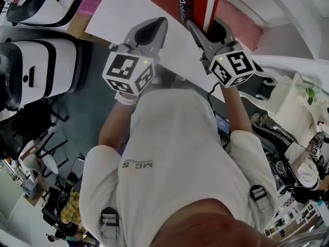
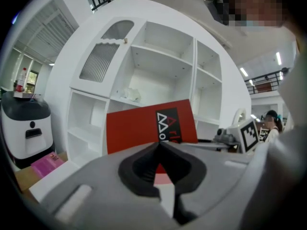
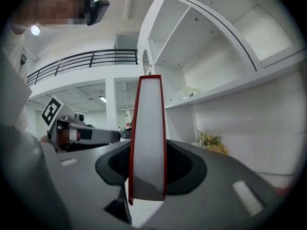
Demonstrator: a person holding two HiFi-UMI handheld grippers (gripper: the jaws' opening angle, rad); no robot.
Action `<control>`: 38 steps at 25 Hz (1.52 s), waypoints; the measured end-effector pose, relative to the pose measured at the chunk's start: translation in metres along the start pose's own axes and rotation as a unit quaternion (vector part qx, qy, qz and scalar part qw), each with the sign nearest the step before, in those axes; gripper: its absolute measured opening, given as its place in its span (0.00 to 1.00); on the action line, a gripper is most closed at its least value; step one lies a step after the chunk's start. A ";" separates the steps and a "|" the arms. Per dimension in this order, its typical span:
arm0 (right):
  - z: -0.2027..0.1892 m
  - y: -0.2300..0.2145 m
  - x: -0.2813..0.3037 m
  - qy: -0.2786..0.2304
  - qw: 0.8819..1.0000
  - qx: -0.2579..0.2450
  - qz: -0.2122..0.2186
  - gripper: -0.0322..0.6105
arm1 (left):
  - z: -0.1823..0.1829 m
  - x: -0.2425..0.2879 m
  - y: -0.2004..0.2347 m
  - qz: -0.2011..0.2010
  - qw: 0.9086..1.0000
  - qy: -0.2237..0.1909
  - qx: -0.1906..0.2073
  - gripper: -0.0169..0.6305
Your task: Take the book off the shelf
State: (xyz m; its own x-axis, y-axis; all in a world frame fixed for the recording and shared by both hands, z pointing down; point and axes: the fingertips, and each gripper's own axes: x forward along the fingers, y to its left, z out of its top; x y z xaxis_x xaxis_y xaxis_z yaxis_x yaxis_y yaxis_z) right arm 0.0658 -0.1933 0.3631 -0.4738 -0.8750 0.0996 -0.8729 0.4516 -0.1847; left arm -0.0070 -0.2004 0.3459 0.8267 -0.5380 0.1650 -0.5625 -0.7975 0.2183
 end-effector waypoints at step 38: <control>-0.049 -0.036 -0.051 0.056 0.997 0.019 -0.052 0.31 | -0.057 -0.008 -0.007 0.015 1.000 0.009 -0.017 0.03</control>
State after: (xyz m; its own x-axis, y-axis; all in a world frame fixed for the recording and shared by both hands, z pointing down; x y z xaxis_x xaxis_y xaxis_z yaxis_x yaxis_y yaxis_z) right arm 0.1153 -0.1560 0.4129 -0.3926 -0.8909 0.2282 -0.9139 0.3502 -0.2052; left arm -0.0100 -0.1748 0.3977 0.8091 -0.5562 0.1896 -0.5876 -0.7713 0.2445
